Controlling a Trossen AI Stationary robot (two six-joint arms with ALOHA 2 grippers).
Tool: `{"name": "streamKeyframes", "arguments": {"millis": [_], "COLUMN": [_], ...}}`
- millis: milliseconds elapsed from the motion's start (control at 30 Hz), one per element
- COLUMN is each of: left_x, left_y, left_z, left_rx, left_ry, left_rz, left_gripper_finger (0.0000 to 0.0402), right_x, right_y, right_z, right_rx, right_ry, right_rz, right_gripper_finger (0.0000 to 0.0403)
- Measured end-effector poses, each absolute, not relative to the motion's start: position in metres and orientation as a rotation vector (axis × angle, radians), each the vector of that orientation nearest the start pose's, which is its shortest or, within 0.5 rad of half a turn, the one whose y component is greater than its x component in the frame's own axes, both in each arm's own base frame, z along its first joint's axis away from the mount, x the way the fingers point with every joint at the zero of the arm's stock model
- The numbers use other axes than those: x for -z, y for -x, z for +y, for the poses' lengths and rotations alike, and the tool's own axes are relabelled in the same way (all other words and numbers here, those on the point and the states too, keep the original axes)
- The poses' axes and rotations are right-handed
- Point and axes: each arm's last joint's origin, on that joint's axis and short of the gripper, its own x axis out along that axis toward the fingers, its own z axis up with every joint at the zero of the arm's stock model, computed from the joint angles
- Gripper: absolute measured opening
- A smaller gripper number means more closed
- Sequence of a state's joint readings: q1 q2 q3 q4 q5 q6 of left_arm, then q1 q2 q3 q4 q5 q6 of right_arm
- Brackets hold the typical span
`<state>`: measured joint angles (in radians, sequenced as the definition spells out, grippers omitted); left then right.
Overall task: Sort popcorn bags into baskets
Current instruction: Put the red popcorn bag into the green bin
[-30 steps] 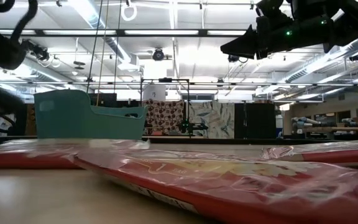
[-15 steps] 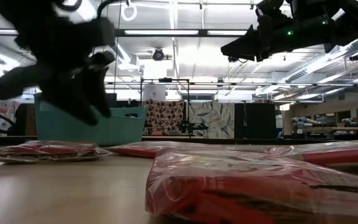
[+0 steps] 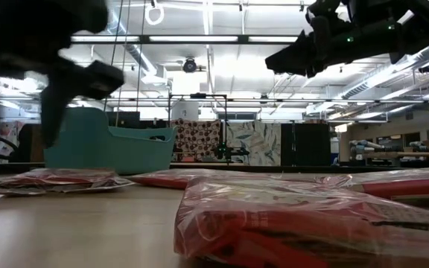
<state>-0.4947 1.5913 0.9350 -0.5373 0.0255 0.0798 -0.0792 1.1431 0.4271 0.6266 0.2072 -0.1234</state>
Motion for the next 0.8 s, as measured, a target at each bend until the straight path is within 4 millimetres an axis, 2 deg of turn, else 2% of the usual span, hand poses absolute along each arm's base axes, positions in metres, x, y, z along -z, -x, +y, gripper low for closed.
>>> {"name": "streamKeyframes", "arguments": {"millis": [100, 233, 367, 600, 800], "left_x": [-0.166, -0.159, -0.154, -0.140, -0.120], "left_y": [-0.246, -0.236, -0.235, -0.246, -0.269], "left_z": [-0.149, -0.155, -0.153, -0.139, -0.124], "left_rx": [0.533, 0.461, 0.435, 0.338, 0.297], "left_ry": [-0.473, -0.637, -0.647, -0.716, -0.766], "left_rz": [1.128, 1.088, 1.068, 1.025, 1.013], "left_gripper_finger": [0.0173, 0.0173, 0.0173, 0.0173, 0.0173], "right_x": [-0.220, -0.220, -0.220, -0.221, -0.220], "right_y": [-0.229, -0.229, -0.229, -0.229, -0.229], "right_z": [-0.023, -0.023, -0.023, -0.023, -0.023], "right_rx": [0.276, 0.279, 0.280, 0.280, 0.281], "right_ry": [0.130, 0.134, 0.136, 0.138, 0.138], "right_rz": [0.107, 0.108, 0.099, 0.099, 0.100], "right_gripper_finger": [0.0162, 0.0162, 0.0162, 0.0162, 0.0162]}}
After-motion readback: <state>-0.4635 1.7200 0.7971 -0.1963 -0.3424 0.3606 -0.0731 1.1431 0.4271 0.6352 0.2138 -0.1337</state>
